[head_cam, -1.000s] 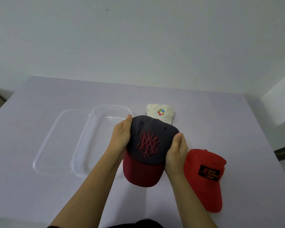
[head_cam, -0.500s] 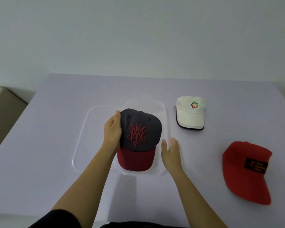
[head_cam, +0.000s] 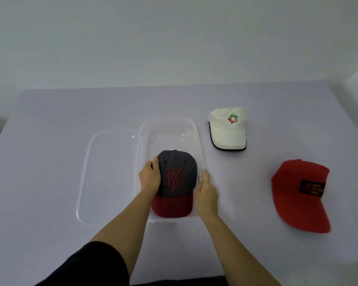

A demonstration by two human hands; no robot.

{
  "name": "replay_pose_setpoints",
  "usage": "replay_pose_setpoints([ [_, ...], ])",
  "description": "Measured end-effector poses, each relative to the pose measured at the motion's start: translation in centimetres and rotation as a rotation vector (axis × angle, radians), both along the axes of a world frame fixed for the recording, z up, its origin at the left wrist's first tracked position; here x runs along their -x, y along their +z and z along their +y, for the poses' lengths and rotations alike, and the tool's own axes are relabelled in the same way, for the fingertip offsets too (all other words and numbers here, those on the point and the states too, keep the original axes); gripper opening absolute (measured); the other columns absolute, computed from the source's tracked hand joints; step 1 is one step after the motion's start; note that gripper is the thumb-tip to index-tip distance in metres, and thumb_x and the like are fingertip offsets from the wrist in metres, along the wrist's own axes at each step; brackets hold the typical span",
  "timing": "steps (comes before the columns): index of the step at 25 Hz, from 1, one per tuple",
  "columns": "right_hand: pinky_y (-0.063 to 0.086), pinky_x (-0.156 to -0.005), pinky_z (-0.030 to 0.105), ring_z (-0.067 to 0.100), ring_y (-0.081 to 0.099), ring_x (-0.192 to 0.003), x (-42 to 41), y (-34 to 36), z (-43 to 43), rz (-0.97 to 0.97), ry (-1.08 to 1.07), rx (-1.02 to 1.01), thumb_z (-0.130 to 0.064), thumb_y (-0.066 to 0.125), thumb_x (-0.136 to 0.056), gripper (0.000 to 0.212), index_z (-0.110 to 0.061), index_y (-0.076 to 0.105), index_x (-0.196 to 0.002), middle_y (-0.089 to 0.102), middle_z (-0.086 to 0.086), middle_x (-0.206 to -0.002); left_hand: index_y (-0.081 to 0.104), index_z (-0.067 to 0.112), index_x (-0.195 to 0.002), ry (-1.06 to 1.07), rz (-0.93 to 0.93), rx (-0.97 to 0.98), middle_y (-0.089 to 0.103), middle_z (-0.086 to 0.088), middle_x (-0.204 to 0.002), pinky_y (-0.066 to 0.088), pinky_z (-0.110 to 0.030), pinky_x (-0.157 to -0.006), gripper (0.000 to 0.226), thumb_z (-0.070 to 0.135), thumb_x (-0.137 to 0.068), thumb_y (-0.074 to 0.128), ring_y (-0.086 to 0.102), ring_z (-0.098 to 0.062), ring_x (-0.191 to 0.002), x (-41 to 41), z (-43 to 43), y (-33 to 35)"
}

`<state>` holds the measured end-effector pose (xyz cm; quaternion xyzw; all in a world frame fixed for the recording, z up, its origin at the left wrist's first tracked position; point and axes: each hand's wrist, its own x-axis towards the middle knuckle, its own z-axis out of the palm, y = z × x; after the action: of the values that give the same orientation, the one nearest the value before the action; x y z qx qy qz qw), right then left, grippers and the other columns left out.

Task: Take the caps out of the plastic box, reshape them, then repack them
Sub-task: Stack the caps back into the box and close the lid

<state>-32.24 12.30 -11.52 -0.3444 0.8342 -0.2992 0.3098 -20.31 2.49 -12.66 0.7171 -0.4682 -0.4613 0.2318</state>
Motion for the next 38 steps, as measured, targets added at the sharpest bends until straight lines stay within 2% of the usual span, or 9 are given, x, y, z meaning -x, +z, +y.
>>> replay_pose_setpoints([
  [5, 0.049, -0.080, 0.038, 0.030, 0.062, -0.092, -0.1, 0.1, 0.1, -0.004, -0.003, 0.006, -0.021, 0.028, -0.101, 0.042, -0.015, 0.030, -0.142, 0.066, 0.014, -0.099, 0.044, 0.007, -0.131, -0.037, -0.145, 0.175, 0.053, -0.014, -0.123, 0.042, -0.036, -0.090, 0.038, 0.005, -0.095, 0.033, 0.050, -0.031, -0.114, 1.3, 0.3, 0.7],
  [10, 0.048, -0.091, 0.040, 0.028, 0.058, -0.109, 0.4, 0.2, 0.1, -0.077, 0.033, -0.016, -0.028, 0.027, -0.100, 0.043, -0.017, 0.028, -0.142, 0.061, 0.011, -0.121, 0.042, 0.022, -0.139, -0.532, -0.405, 0.291, 0.037, -0.004, -0.150, 0.027, -0.046, -0.113, 0.049, 0.039, -0.094, 0.036, 0.029, -0.030, -0.139, 2.4, 1.3, 0.7],
  [13, 0.031, -0.109, 0.036, 0.023, 0.034, -0.136, 1.5, 1.1, 0.5, -0.259, 0.142, -0.017, -0.038, 0.030, -0.099, 0.057, -0.017, 0.011, -0.148, 0.031, 0.006, -0.151, 0.029, 0.024, -0.146, -0.627, -0.542, 0.206, 0.017, -0.007, -0.158, 0.015, -0.051, -0.117, 0.055, 0.042, -0.094, 0.038, 0.010, -0.032, -0.145, 2.5, 1.7, 0.8],
  [17, 0.018, -0.110, 0.022, 0.014, 0.019, -0.142, 6.9, 3.2, 2.2, -0.103, 0.096, 0.206, -0.031, 0.038, -0.098, 0.059, -0.016, 0.012, -0.148, 0.018, 0.001, -0.156, 0.027, 0.015, -0.146, -0.424, -0.365, 0.452, 0.012, -0.006, -0.159, 0.012, -0.039, -0.117, 0.057, 0.033, -0.095, 0.045, 0.007, -0.023, -0.147, 6.1, 2.2, 5.2],
  [20, 0.021, -0.114, 0.031, 0.020, 0.021, -0.142, 13.9, 3.3, 5.4, 0.085, -0.109, 0.325, -0.021, 0.048, -0.094, 0.060, -0.011, 0.021, -0.146, 0.023, 0.009, -0.153, 0.036, 0.011, -0.142, -0.484, -0.163, 0.616, 0.028, -0.002, -0.155, 0.015, -0.021, -0.110, 0.053, 0.024, -0.094, 0.051, 0.021, -0.016, -0.143, 13.3, 3.5, 8.2],
  [25, 0.019, -0.115, 0.048, 0.033, 0.013, -0.143, 24.8, 1.5, 12.4, 0.249, -0.434, 0.102, -0.026, 0.065, -0.083, 0.077, -0.007, 0.023, -0.144, 0.017, 0.020, -0.154, 0.023, 0.018, -0.147, -0.967, 0.055, 0.099, 0.028, -0.002, -0.154, 0.028, -0.032, -0.112, 0.075, 0.045, -0.087, 0.059, 0.030, -0.020, -0.140, 26.2, 6.3, 6.4],
  [28, 0.015, -0.115, 0.051, 0.030, 0.005, -0.144, 28.1, -0.3, 15.6, 0.023, -0.375, -0.149, -0.055, 0.073, -0.066, 0.111, -0.015, 0.009, -0.148, 0.005, 0.015, -0.157, 0.012, 0.028, -0.150, -0.924, 0.209, -0.255, 0.022, 0.003, -0.155, 0.040, -0.041, -0.098, 0.094, 0.048, -0.078, 0.069, 0.032, -0.023, -0.138, 30.9, 7.8, 4.2],
  [32, 0.014, -0.117, 0.048, 0.028, 0.010, -0.144, 28.1, -2.6, 17.0, -0.003, -0.134, -0.189, -0.080, 0.054, -0.042, 0.132, -0.018, 0.005, -0.148, 0.012, 0.008, -0.156, 0.034, 0.026, -0.139, -0.854, 0.393, -0.457, 0.054, 0.003, -0.127, 0.052, -0.032, -0.060, 0.073, 0.029, -0.078, 0.074, 0.058, -0.012, -0.098, 33.2, 9.0, 2.9],
  [38, 0.014, -0.114, 0.044, 0.026, 0.017, -0.141, 26.3, -2.1, 17.3, 0.051, -0.160, -0.079, -0.078, 0.051, -0.046, 0.125, -0.019, 0.010, -0.148, 0.019, 0.005, -0.155, 0.057, 0.020, -0.123, -0.891, 0.434, -0.596, 0.068, -0.002, -0.107, 0.054, -0.025, -0.046, 0.040, 0.018, -0.084, 0.068, 0.066, -0.011, -0.088, 32.5, 8.1, 4.7],
])
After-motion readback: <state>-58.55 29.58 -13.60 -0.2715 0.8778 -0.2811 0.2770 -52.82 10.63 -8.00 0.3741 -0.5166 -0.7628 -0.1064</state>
